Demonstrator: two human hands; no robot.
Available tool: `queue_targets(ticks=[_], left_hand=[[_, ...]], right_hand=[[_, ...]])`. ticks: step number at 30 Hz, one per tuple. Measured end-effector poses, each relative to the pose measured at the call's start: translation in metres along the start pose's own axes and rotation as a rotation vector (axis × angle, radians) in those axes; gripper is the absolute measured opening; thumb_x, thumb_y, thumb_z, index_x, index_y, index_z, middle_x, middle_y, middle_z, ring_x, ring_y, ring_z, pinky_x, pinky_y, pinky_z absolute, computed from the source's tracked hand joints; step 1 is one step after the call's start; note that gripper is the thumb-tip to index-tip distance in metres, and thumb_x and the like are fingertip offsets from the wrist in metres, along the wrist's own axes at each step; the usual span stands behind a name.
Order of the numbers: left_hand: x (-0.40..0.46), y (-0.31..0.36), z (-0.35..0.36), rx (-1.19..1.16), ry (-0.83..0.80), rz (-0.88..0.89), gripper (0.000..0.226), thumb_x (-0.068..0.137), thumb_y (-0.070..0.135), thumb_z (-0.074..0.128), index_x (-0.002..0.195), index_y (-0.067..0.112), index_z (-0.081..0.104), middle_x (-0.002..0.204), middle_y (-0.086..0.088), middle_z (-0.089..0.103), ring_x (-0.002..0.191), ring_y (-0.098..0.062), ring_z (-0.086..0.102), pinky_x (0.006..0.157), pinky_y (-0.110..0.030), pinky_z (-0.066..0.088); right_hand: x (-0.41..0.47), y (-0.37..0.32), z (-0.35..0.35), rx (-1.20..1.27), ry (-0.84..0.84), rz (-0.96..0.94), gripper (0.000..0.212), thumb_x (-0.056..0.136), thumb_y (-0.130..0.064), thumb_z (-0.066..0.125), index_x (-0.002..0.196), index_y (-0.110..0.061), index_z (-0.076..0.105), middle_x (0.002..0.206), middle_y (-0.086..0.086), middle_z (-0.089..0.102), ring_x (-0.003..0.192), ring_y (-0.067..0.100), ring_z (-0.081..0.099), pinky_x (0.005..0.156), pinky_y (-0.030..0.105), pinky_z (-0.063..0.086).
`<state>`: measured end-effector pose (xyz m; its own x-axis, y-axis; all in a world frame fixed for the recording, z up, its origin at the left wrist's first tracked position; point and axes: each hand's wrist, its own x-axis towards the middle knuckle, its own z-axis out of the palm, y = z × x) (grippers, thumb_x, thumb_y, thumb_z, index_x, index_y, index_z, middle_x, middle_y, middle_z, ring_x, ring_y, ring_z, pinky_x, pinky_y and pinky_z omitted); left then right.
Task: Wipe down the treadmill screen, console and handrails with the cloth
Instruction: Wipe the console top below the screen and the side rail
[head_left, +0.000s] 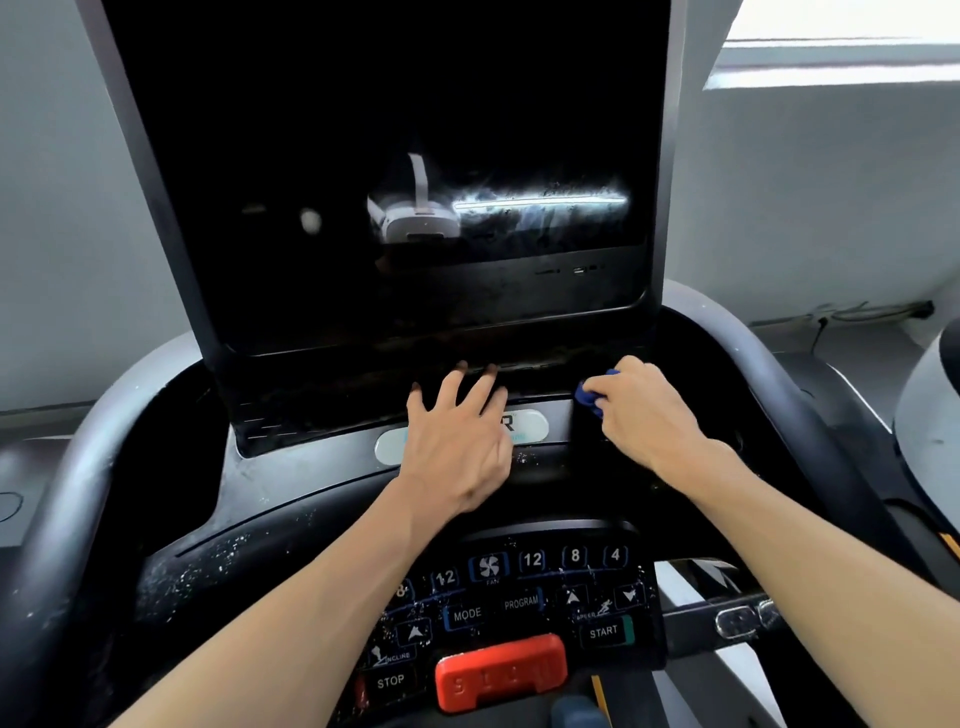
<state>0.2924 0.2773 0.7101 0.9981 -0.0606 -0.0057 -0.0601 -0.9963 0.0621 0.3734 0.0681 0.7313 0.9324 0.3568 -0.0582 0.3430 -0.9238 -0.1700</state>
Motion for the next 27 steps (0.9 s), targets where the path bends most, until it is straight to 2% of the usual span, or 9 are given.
queue_targets(ticks=[3,5,7,9,13,17,21,25,27], left_hand=[[0.004,-0.003,-0.004,0.025,-0.01,0.012,0.06,0.092,0.04,0.02,0.133,0.022,0.06,0.152,0.008,0.046,0.141,-0.026,0.037,0.097,-0.059,0.042],[0.005,-0.003,-0.006,0.034,-0.017,0.02,0.062,0.091,0.041,0.018,0.128,0.022,0.063,0.15,0.008,0.047,0.138,-0.027,0.039,0.092,-0.056,0.044],[0.005,-0.002,-0.007,0.032,-0.011,0.023,0.063,0.09,0.041,0.017,0.129,0.021,0.063,0.15,0.006,0.047,0.138,-0.029,0.039,0.093,-0.058,0.043],[0.004,-0.002,-0.007,0.029,-0.012,0.023,0.063,0.091,0.041,0.018,0.132,0.02,0.061,0.153,0.005,0.045,0.139,-0.029,0.038,0.096,-0.061,0.042],[0.002,-0.004,-0.006,0.028,-0.022,0.031,0.063,0.092,0.04,0.018,0.137,0.019,0.057,0.155,0.004,0.042,0.141,-0.029,0.036,0.1,-0.062,0.04],[0.001,-0.005,-0.006,0.031,-0.026,0.042,0.064,0.091,0.041,0.017,0.137,0.019,0.057,0.156,0.003,0.042,0.142,-0.029,0.035,0.1,-0.062,0.04],[0.002,-0.005,-0.005,0.022,-0.033,0.04,0.065,0.091,0.04,0.017,0.138,0.019,0.056,0.156,0.004,0.041,0.142,-0.029,0.035,0.1,-0.063,0.039],[0.002,-0.004,-0.004,0.017,-0.031,0.035,0.062,0.091,0.039,0.02,0.135,0.018,0.058,0.154,0.003,0.044,0.14,-0.03,0.037,0.099,-0.063,0.039],[0.002,-0.004,-0.004,0.017,-0.032,0.039,0.062,0.091,0.04,0.02,0.136,0.018,0.057,0.154,0.003,0.044,0.14,-0.03,0.038,0.099,-0.063,0.039]], right_hand=[[-0.004,0.007,-0.014,0.392,0.068,0.12,0.014,0.094,-0.023,0.065,0.104,-0.026,0.075,0.092,-0.009,0.065,0.086,0.01,0.059,0.069,0.017,0.042],[-0.004,0.007,-0.018,0.617,0.113,0.195,0.006,0.093,-0.03,0.068,0.095,-0.03,0.074,0.091,-0.018,0.069,0.087,0.002,0.062,0.073,0.014,0.042],[-0.002,0.003,-0.019,0.783,0.164,0.234,0.003,0.091,-0.027,0.07,0.089,-0.027,0.072,0.088,-0.016,0.071,0.083,-0.003,0.063,0.074,0.013,0.043],[0.002,-0.002,-0.016,0.92,0.17,0.271,0.009,0.089,-0.018,0.073,0.094,-0.021,0.066,0.088,-0.009,0.07,0.077,0.001,0.062,0.07,0.015,0.046],[0.013,-0.01,-0.015,1.131,0.056,0.375,0.05,0.081,0.006,0.068,0.121,-0.02,0.055,0.104,0.008,0.066,0.087,0.021,0.068,0.073,0.034,0.058],[0.012,-0.009,-0.017,1.305,-0.083,0.353,0.036,0.078,0.018,0.057,0.096,-0.01,0.07,0.091,0.015,0.066,0.081,0.025,0.064,0.077,0.039,0.055],[0.008,-0.003,-0.014,1.096,0.002,0.244,0.03,0.071,0.009,0.08,0.077,-0.015,0.063,0.09,0.002,0.074,0.086,0.018,0.067,0.082,0.036,0.056],[0.014,-0.01,-0.012,0.727,0.095,0.082,0.031,0.073,-0.011,0.085,0.073,-0.023,0.056,0.08,-0.001,0.072,0.075,0.016,0.068,0.071,0.032,0.056],[0.014,-0.021,-0.008,0.596,0.048,-0.021,0.027,0.077,-0.012,0.08,0.08,-0.025,0.057,0.075,0.001,0.069,0.065,0.016,0.067,0.061,0.031,0.056]])
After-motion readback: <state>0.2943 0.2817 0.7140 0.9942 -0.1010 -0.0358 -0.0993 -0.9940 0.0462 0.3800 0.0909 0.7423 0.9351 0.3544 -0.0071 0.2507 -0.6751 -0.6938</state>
